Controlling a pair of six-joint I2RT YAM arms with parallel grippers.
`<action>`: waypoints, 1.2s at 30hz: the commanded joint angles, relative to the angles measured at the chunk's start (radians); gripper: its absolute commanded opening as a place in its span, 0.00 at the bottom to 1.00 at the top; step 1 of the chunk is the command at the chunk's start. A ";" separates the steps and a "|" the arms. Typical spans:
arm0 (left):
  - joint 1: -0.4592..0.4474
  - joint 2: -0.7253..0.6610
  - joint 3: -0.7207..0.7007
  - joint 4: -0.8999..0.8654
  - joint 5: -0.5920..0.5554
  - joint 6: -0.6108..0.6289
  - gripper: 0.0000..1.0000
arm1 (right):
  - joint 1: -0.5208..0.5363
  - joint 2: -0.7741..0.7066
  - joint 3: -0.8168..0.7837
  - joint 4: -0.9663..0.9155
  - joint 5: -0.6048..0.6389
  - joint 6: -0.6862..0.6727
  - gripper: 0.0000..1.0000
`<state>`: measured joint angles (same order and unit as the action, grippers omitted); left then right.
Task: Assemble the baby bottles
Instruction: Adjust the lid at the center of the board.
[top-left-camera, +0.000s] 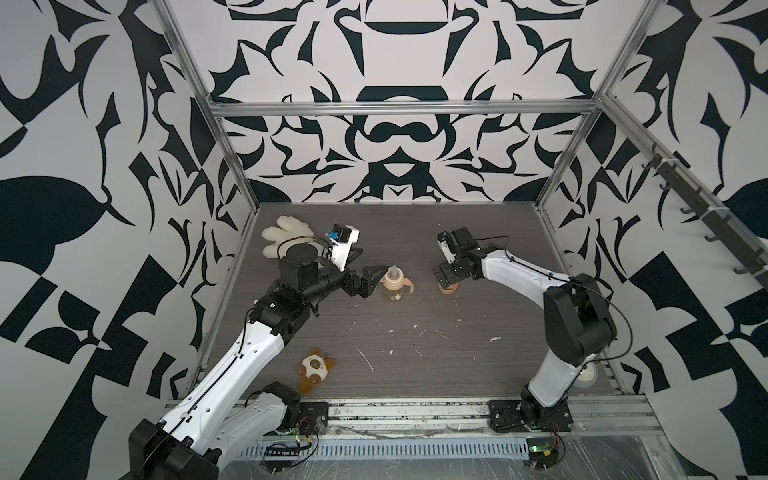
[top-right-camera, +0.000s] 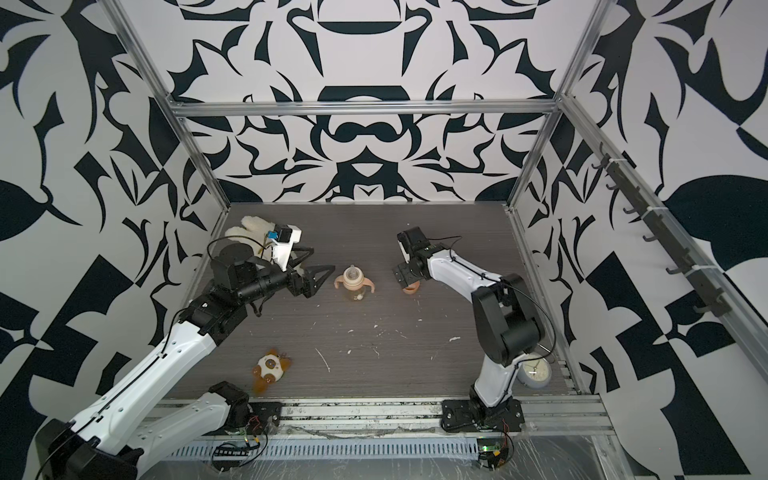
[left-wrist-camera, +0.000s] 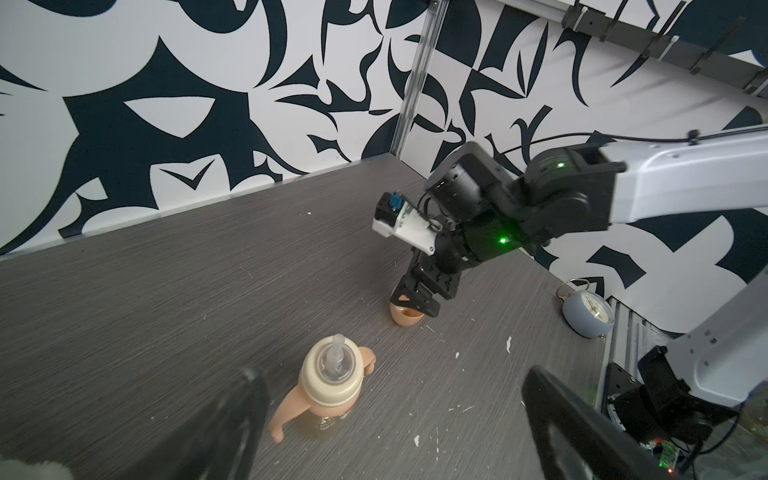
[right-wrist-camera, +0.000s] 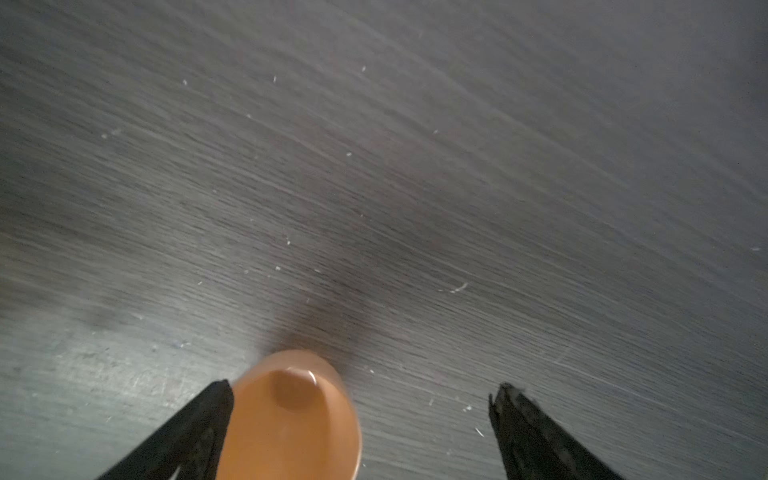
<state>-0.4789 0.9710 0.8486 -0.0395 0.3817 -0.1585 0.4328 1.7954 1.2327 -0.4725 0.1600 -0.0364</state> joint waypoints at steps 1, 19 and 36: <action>-0.002 0.007 0.006 -0.009 0.003 0.010 0.99 | 0.005 0.013 0.080 -0.052 -0.047 -0.019 0.99; -0.001 0.042 0.006 0.009 0.014 0.016 0.99 | 0.047 -0.160 -0.180 0.012 -0.136 0.056 0.94; -0.002 0.010 0.002 -0.001 0.011 0.027 0.99 | -0.089 -0.108 -0.008 -0.067 -0.352 0.243 0.97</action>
<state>-0.4789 1.0149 0.8486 -0.0422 0.3885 -0.1505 0.3458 1.6184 1.1095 -0.4519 -0.1822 0.2115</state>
